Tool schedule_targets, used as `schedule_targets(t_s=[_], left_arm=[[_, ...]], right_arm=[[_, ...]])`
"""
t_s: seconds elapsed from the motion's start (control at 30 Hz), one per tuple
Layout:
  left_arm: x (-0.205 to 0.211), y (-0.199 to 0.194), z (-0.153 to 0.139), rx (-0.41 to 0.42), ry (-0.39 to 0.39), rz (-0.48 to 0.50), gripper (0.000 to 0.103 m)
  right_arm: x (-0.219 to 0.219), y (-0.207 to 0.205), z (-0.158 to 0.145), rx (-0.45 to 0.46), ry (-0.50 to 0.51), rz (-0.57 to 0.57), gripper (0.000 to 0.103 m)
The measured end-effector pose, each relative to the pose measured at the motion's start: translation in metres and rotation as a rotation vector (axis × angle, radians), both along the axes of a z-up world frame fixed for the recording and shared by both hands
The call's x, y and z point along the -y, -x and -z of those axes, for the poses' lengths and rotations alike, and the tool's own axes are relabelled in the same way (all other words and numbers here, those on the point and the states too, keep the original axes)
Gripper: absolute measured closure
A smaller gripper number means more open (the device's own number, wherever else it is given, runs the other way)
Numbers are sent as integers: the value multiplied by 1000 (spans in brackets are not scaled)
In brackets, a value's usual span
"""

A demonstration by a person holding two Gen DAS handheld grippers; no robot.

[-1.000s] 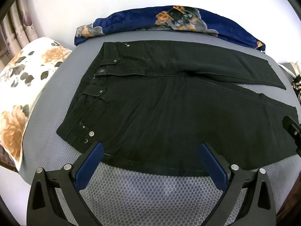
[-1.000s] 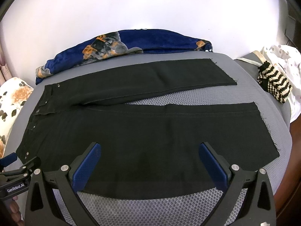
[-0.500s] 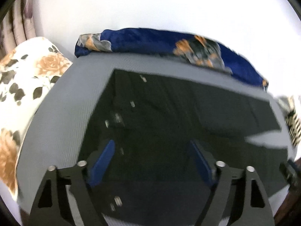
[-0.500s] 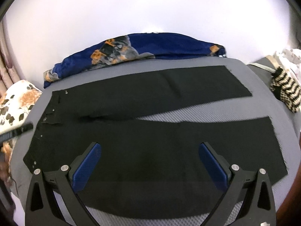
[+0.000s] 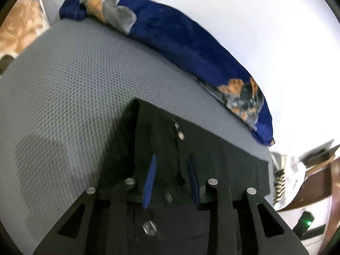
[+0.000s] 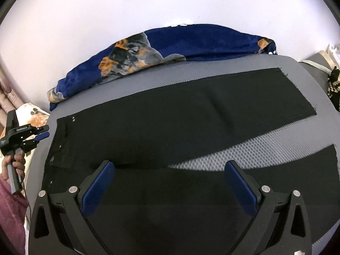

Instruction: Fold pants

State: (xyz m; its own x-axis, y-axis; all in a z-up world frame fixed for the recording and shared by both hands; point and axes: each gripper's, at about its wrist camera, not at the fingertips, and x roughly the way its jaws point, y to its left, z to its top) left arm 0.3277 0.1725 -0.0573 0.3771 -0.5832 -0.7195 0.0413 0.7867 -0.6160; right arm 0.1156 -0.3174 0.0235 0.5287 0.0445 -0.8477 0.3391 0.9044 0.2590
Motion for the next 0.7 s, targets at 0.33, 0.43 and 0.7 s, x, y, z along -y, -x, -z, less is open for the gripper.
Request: schedule_targets(t_s=[0.33, 0.43, 0.7], left_arm=[[-11, -48, 36, -70, 88, -3, 74], [-16, -50, 33, -59, 95, 8, 75], [-20, -53, 41, -66, 114, 36, 75]], right_arm=[[-5, -48, 18, -44, 33, -21, 0], [-9, -58, 25, -53, 29, -32, 0], [-20, -74, 36, -51, 34, -55, 0]])
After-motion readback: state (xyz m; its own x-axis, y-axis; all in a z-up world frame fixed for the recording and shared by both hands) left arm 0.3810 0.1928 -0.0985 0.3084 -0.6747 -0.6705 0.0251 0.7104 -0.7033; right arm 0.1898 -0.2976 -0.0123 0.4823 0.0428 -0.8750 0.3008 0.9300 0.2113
